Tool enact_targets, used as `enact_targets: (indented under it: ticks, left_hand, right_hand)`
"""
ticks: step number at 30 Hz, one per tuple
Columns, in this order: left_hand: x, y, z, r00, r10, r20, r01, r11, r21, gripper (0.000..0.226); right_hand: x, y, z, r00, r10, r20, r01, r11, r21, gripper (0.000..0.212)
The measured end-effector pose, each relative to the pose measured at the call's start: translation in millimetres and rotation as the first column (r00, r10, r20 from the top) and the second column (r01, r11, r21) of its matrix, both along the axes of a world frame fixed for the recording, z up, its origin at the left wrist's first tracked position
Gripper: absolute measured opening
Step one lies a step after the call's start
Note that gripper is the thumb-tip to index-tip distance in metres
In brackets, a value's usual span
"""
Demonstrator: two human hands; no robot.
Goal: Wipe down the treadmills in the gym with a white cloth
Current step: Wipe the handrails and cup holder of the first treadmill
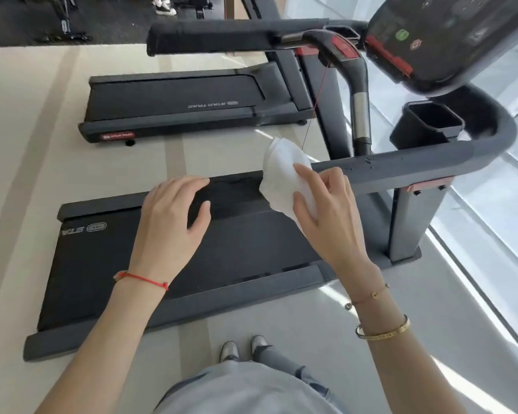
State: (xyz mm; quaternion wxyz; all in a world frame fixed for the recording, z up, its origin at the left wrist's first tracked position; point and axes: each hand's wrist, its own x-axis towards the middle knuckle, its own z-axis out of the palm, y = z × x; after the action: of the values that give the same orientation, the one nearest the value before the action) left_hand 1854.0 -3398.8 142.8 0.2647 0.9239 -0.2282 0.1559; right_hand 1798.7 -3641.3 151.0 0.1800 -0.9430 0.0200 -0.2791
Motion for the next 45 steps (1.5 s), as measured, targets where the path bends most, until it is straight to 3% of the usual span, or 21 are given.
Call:
enact_targets:
  ticks: [5,8,11,14,18,21,27,31,36,39,42,45]
  left_hand:
    - [8.3,-9.7,-1.2,0.993,0.113,-0.039,-0.114,0.993,-0.011,0.033]
    - [12.4,-11.8,-4.6,0.987,0.152,-0.058,-0.153,0.988,-0.020,0.035]
    - [16.0,-8.3,-7.3,0.977,0.202,-0.069,-0.205,0.978,-0.035,0.036]
    - [18.6,-2.1,-10.8,0.968,0.239,-0.076,-0.243,0.969,-0.049,0.034]
    - [19.8,4.8,-16.2,0.958,0.257,-0.125,-0.267,0.961,-0.068,0.032]
    - [20.0,8.7,-18.6,0.957,0.246,-0.153,-0.261,0.962,-0.087,0.033]
    - [20.4,17.9,-22.5,0.955,0.239,-0.176,-0.264,0.955,-0.134,0.034]
    - [19.7,24.4,-27.2,0.958,0.217,-0.189,-0.247,0.957,-0.154,0.034]
    - [19.7,28.6,-27.1,0.963,0.208,-0.174,-0.238,0.956,-0.174,0.034]
    - [17.6,34.8,-28.8,0.958,0.223,-0.178,-0.254,0.951,-0.177,0.034]
    - [15.3,40.8,-32.6,0.953,0.217,-0.211,-0.259,0.945,-0.201,0.034]
    - [13.6,44.2,-35.5,0.951,0.192,-0.241,-0.252,0.935,-0.248,0.033]
  right_hand:
    - [36.9,-5.6,1.9,0.994,0.104,-0.022,-0.106,0.989,-0.106,0.036]
    - [53.3,-4.0,-7.0,0.974,0.189,-0.124,-0.213,0.950,-0.227,0.035]
    - [66.8,-4.7,-13.4,0.915,0.310,-0.258,-0.370,0.899,-0.234,0.046]
    - [82.8,5.1,-10.9,0.893,0.369,-0.257,-0.427,0.874,-0.230,0.050]
    - [93.2,25.8,-10.4,0.890,0.368,-0.270,-0.432,0.870,-0.238,0.047]
    - [87.6,9.7,-18.2,0.913,0.367,-0.179,-0.401,0.889,-0.220,0.040]
    - [98.7,34.5,-18.1,0.963,0.223,-0.154,-0.255,0.939,-0.230,0.037]
    - [106.5,67.2,-22.9,0.945,0.308,-0.108,-0.325,0.914,-0.241,0.040]
    - [92.5,27.9,-29.0,0.948,0.319,-0.008,-0.312,0.922,-0.229,0.035]
    - [102.6,40.8,-23.3,0.972,0.234,-0.028,-0.234,0.948,-0.218,0.041]
    - [115.5,81.4,-18.9,0.951,0.289,-0.108,-0.307,0.919,-0.247,0.056]
    - [115.2,105.9,-24.7,0.935,0.343,-0.088,-0.354,0.897,-0.264,0.059]
